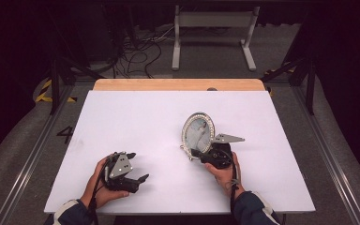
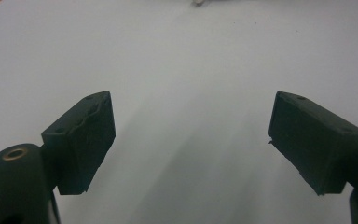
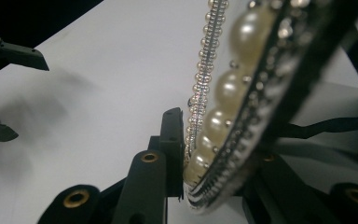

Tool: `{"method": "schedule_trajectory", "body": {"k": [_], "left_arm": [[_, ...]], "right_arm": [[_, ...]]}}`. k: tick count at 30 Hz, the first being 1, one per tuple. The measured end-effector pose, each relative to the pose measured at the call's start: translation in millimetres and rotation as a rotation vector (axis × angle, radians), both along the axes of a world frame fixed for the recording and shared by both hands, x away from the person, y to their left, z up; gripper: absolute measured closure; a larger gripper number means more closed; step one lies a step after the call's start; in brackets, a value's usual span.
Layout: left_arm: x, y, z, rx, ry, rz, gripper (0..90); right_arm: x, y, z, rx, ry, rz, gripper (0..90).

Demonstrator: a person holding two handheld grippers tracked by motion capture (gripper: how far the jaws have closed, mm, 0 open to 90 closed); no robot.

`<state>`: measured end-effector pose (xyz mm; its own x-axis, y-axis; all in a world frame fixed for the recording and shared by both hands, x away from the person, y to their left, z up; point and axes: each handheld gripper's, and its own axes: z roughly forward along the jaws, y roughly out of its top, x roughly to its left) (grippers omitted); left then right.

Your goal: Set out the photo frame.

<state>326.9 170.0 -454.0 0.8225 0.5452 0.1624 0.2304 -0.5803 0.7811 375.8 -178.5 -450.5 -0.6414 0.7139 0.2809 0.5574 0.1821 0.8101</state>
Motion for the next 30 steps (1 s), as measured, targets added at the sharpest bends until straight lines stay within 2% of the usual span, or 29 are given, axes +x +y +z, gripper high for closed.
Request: {"method": "schedule_trajectory", "body": {"k": [3,7,11,13,16,19,25,28,30], "left_arm": [[0.1,-0.6,0.1,0.001,0.0,-0.004,15.2],[0.7,-0.8,0.4,-0.002,0.002,-0.004,15.0],[2.0,-2.3,0.0,-0.004,0.004,-0.008,14.8],[3.0,-3.6,-0.7,0.003,0.006,-0.012,14.6],[3.7,-5.4,-1.6,0.013,0.01,-0.011,14.5],[4.5,-6.7,-2.1,0.017,0.01,-0.018,14.5],[3.7,-5.5,-2.6,0.016,0.009,-0.017,14.5],[3.4,-4.3,-2.9,0.016,0.014,-0.013,14.4],[3.0,-4.3,-2.8,0.019,0.014,-0.011,14.4]], "right_arm": [[0.1,-1.8,2.0,-0.014,0.008,0.02,76.2],[-0.8,-5.8,5.2,-0.008,0.014,0.036,75.4],[-3.5,-8.5,10.4,-0.003,-0.005,0.033,70.9],[-5.6,-8.9,11.7,-0.01,-0.018,0.019,64.5],[-7.9,-7.9,9.0,0.007,-0.041,0.008,62.8],[-8.9,-0.4,2.4,-0.011,-0.056,-0.003,62.5],[-8.4,8.1,-5.3,0.001,-0.075,-0.034,68.7],[-6.9,6.7,-6.4,0.011,-0.065,-0.048,77.0],[-4.9,3.8,-6.7,0.026,-0.05,-0.039,77.0]]}}
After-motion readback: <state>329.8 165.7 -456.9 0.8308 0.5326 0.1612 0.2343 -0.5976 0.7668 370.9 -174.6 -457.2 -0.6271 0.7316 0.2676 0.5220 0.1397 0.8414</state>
